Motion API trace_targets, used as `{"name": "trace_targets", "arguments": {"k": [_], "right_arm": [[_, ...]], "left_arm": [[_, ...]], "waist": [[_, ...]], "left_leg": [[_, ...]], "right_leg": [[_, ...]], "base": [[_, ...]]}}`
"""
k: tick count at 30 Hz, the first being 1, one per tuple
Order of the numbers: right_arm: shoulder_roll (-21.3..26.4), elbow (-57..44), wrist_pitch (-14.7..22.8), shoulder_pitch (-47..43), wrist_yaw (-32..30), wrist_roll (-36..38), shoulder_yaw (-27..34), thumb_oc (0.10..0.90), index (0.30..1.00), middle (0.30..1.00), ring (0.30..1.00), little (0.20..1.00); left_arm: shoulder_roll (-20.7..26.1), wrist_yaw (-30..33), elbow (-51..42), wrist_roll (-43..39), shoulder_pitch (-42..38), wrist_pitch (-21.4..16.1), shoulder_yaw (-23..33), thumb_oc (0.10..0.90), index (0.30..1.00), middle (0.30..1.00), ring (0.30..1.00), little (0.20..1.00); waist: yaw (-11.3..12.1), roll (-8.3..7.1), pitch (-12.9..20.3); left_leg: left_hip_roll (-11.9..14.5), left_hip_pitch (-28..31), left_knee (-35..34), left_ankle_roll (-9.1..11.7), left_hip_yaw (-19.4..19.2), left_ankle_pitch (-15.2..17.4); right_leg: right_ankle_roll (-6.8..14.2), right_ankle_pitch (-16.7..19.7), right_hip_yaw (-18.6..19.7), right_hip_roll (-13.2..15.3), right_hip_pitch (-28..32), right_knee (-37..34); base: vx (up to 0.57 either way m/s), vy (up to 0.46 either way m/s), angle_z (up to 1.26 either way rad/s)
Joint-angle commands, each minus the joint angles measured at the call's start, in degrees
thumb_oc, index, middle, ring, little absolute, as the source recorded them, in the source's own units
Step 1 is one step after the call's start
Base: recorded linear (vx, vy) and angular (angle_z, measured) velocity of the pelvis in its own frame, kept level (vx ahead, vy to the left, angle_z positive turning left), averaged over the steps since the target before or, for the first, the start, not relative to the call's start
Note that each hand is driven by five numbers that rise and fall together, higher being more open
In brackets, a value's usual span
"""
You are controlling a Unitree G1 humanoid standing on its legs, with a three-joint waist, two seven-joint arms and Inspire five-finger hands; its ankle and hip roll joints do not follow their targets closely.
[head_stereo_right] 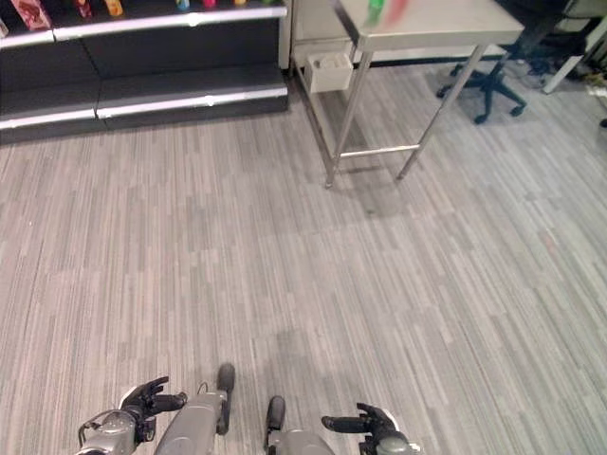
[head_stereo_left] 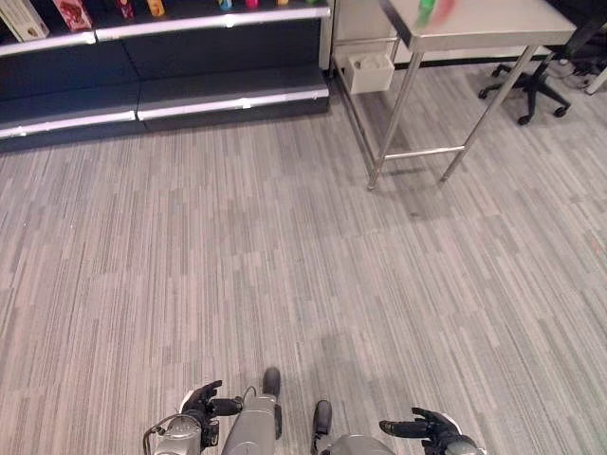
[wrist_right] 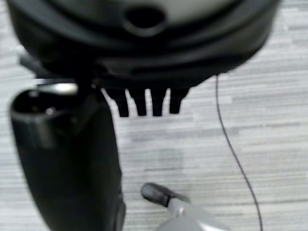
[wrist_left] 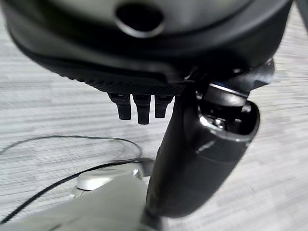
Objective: Put the goods on the table back onto the shelves and tidy them up.
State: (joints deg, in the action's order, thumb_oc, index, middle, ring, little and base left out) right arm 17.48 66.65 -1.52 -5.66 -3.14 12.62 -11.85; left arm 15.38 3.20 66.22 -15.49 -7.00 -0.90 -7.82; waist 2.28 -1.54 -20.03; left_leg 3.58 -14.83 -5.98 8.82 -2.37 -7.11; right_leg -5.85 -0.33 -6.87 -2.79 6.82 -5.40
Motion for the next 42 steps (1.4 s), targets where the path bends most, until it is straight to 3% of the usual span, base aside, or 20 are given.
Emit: {"name": "trace_targets", "arguments": {"k": [1, 4, 7, 9, 11, 12, 14, 15, 20, 21, 24, 26, 29, 31, 34, 36, 38, 40, 41, 42], "right_arm": [[3.61, -5.35, 2.07, 2.82, -1.35, 1.27, -0.37, 0.8, 0.9, 0.9, 0.9, 0.9], [2.72, -5.77, 1.82, 3.59, -0.04, -0.2, -0.36, 0.8, 0.9, 0.9, 0.9, 0.9], [2.16, -4.73, 1.28, 3.98, 1.22, -1.46, -0.39, 0.8, 0.9, 0.9, 0.9, 0.9], [2.12, -3.24, 0.96, 3.68, 1.5, -1.17, 0.7, 0.8, 0.9, 0.9, 0.9, 0.9], [2.16, -3.72, 1.02, 3.37, 0.9, 0.03, 1.87, 0.8, 0.9, 0.9, 0.9, 0.9], [2.03, -3.71, 1.11, 3.39, 0.87, 0.2, 1.95, 0.8, 0.9, 0.9, 0.9, 0.9], [2.11, -3.78, 1.16, 3.38, 0.73, 0.47, 1.82, 0.8, 0.9, 0.9, 0.9, 0.9], [2.28, -3.81, 1.24, 3.13, 0.67, 0.75, 1.68, 0.8, 0.9, 0.9, 0.9, 0.9], [2.39, -4.19, 1.54, 4.38, 0.2, 1.48, 2.54, 0.8, 0.9, 0.9, 0.9, 0.9], [2.21, -4.28, 1.76, 6.25, 0.19, 0.97, 2.84, 0.8, 0.9, 0.9, 0.9, 0.9], [2.61, -3.87, 2.09, 6.8, 0.4, 1.57, 3.21, 0.8, 0.9, 0.9, 0.9, 0.9], [3.01, -3.6, 2.02, 6.88, 0.43, 1.67, 3.32, 0.8, 0.9, 0.9, 0.9, 0.9], [3.85, -3.79, 2.18, 6.62, 0.65, 2.79, 3.73, 0.8, 0.9, 0.9, 0.9, 0.9], [4.2, -3.95, 2.11, 6.2, 0.4, 3.43, 3.93, 0.8, 0.9, 0.9, 0.9, 0.9], [4.54, -3.72, 1.96, 5.56, -0.09, 3.89, 3.87, 0.8, 0.9, 0.9, 0.9, 0.9], [4.66, -3.4, 1.87, 5.28, -0.27, 4.21, 3.6, 0.8, 0.9, 0.9, 0.9, 0.9], [4.81, -3.29, 1.91, 5.08, -0.53, 4.07, 3.38, 0.8, 0.9, 0.9, 0.9, 0.9], [4.89, -3.27, 1.99, 5.04, -0.64, 3.88, 3.24, 0.8, 0.9, 0.9, 0.9, 0.9], [5.08, -2.86, 2.11, 4.99, -0.75, 3.14, 2.79, 0.8, 0.9, 0.9, 0.9, 0.9], [5.23, -2.43, 2.26, 4.86, -0.98, 2.93, 2.78, 0.8, 0.9, 0.9, 0.9, 0.9]], "left_arm": [[0.22, 0.09, -2.9, 1.66, 4.19, -0.69, -1.67, 0.8, 0.9, 0.9, 0.9, 0.9], [0.2, -0.27, -2.49, 2.29, 5.9, -0.82, -0.55, 0.8, 0.9, 0.9, 0.9, 0.9], [0.96, -0.7, -3.06, 2.75, 6.21, -0.87, -0.27, 0.8, 0.9, 0.9, 0.9, 0.9], [1.65, -0.87, -4.78, 2.27, 5.62, -0.59, -0.48, 0.8, 0.9, 0.9, 0.9, 0.9], [2.68, -0.43, -6.0, 2.5, 4.29, -0.43, -1.07, 0.8, 0.9, 0.9, 0.9, 0.9], [2.93, -0.37, -6.11, 2.79, 3.92, -0.51, -1.13, 0.8, 0.9, 0.9, 0.9, 0.9], [3.35, -0.03, -6.77, 3.46, 2.95, -0.97, -1.55, 0.8, 0.9, 0.9, 0.9, 0.9], [3.99, 0.65, -7.19, 4.45, 1.93, -1.3, -1.98, 0.8, 0.9, 0.9, 0.9, 0.9], [4.66, 1.11, -7.3, 6.47, -0.2, -1.59, -1.96, 0.8, 0.9, 0.9, 0.9, 0.9], [3.63, 0.7, -8.8, 7.24, -0.4, -2.13, -2.97, 0.8, 0.9, 0.9, 0.9, 0.9], [2.12, 0.28, -9.13, 6.93, 0.1, -2.15, -3.66, 0.8, 0.9, 0.9, 0.9, 0.9], [1.38, -0.22, -9.95, 6.09, 0.91, -2.18, -3.95, 0.8, 0.9, 0.9, 0.9, 0.9], [0.9, -0.74, -9.99, 5.14, 1.82, -1.91, -4.47, 0.8, 0.9, 0.9, 0.9, 0.9], [1.04, -0.65, -10.22, 4.72, 2.01, -1.74, -4.67, 0.8, 0.9, 0.9, 0.9, 0.9], [1.12, -0.23, -9.64, 4.79, 1.96, -1.56, -4.9, 0.8, 0.9, 0.9, 0.9, 0.9], [0.88, -0.21, -9.05, 4.31, 1.74, -1.65, -5.06, 0.8, 0.9, 0.9, 0.9, 0.9], [0.87, -0.39, -9.1, 4.52, 1.96, -1.58, -5.23, 0.8, 0.9, 0.9, 0.9, 0.9], [0.94, -0.45, -9.19, 4.63, 2.15, -1.6, -5.24, 0.8, 0.9, 0.9, 0.9, 0.9], [1.03, -0.57, -9.12, 4.77, 2.59, -1.66, -5.14, 0.8, 0.9, 0.9, 0.9, 0.9], [0.93, -0.45, -8.6, 4.6, 2.73, -1.76, -4.98, 0.8, 0.9, 0.9, 0.9, 0.9]], "waist": [[1.82, -0.1, 5.4], [2.4, 0.38, 9.11], [3.21, -1.05, 10.94], [2.94, -1.18, 10.55], [0.83, 0.88, 8.31], [0.1, 2.01, 7.65], [-1.83, 2.99, 6.75], [-3.38, 3.37, 5.61], [-8.14, 1.14, 4.91], [-9.81, 0.43, 6.22], [-10.51, 1.61, 7.48], [-10.45, 2.54, 8.08], [-10.45, 3.34, 7.64], [-9.75, 2.23, 6.08], [-8.88, 0.69, 5.16], [-7.48, -0.37, 4.59], [-5.29, -0.96, 4.23], [-4.56, -0.49, 4.25], [-2.63, 1.36, 4.69], [-1.95, 1.65, 4.63]], "left_leg": [[1.12, -5.21, 1.81, -3.37, -3.47, -3.79], [0.29, -1.69, 0.99, -3.72, -2.96, -6.94], [-2.29, 0.87, 2.68, -6.07, -3.32, -4.62], [-5.14, 3.52, 4.86, -8.96, -3.94, -0.66], [-6.28, 8.75, 4.02, -11.38, -3.64, 1.98], [-5.86, 10.47, 3.26, -11.67, -3.4, 2.54], [-6.11, 14.37, 2.19, -11.49, -2.4, 4.47], [-6.29, 17.26, 1.52, -11.29, -1.25, 5.98], [-9.62, 25.14, 0.98, -10.46, 2.04, 11.9], [-10.14, 28.95, 0.98, -10.2, 3.78, 15.56], [-8.05, 30.98, 0.98, -9.6, 4.28, 16.89], [-6.81, 31.73, 2.18, -8.8, 4.1, 15.9], [-4.25, 26.68, 18.8, -3.52, 1.05, 10.82], [-4.03, 19.61, 34.15, -2.23, 0.53, 5.45], [-3.6, 14.2, 42.03, -3.06, -0.95, 3.79], [-2.4, 8.54, 41.43, -5.39, -3.38, 6.49], [-4.11, 4.46, 29.82, -7.48, -2.02, 8.8], [-5.23, 4.02, 23.8, -7.4, 0.18, 7.51], [-6.54, 2.8, 11.78, -6.42, 7.29, 1.33], [-7.25, 1.38, 8.01, -5.94, 10.01, -0.69]], "right_leg": [[9.61, -8.22, 1.59, 3.18, 7.52, 0.4], [11.07, -9.36, 4.35, 5.21, 10.22, 0.4], [13.75, -7.26, 5.88, 9.47, 9.62, 5.86], [15.28, 2.31, 7.45, 12.77, 3.57, 20.9], [13.21, 11.33, 7.84, 13.31, -5.35, 37.41], [12.72, 10.45, 7.2, 13.11, -8.69, 40.88], [11.49, 4.02, 3.7, 12.46, -12.27, 36.5], [11.5, 1.37, 1.19, 9.72, -15.65, 28.9], [15.15, 8.17, -1.32, 3.33, -20.56, 4.77], [14.67, 10.54, -4.49, 3.43, -20.27, 0.65], [13.44, 10.93, -5.13, 2.81, -18.31, 1.37], [12.67, 10.13, -5.1, 2.15, -16.64, 1.56], [10.02, 5.77, -4.93, 1.15, -12.15, 3.09], [8.34, 4.26, -3.73, 1.35, -9.58, 3.14], [7.39, 2.99, -2.51, 1.94, -7.34, 2.58], [7.28, 2.03, -1.03, 2.61, -4.44, 1.78], [8.24, 1.21, 2.28, 2.79, -2.08, 1.01], [8.44, 0.8, 3.63, 2.15, -1.21, 0.72], [8.39, -0.2, 6.46, -0.03, 0.67, 0.44], [8.27, -0.83, 7.99, -0.69, 1.71, 0.44]], "base": [[0.55, 0.232, -0.3], [0.54, 0.262, -0.78], [0.57, 0.348, -0.68], [0.3, 0.315, -0.62], [0.25, 0.39, 0.12], [0.33, 0.347, 0.2], [0.39, 0.135, 0.04], [0.46, 0.022, 0.1], [0.54, -0.031, 0.33], [0.67, -0.081, 1.4], [0.5, -0.147, 0.64], [0.36, -0.159, 0.21], [0.33, -0.196, 0.0], [0.15, -0.146, -0.04], [0.17, -0.12, -0.26], [0.29, -0.036, -0.4], [0.33, 0.089, -0.74], [0.26, 0.094, -0.53], [0.34, 0.073, -0.89], [0.45, 0.085, -0.82]]}}
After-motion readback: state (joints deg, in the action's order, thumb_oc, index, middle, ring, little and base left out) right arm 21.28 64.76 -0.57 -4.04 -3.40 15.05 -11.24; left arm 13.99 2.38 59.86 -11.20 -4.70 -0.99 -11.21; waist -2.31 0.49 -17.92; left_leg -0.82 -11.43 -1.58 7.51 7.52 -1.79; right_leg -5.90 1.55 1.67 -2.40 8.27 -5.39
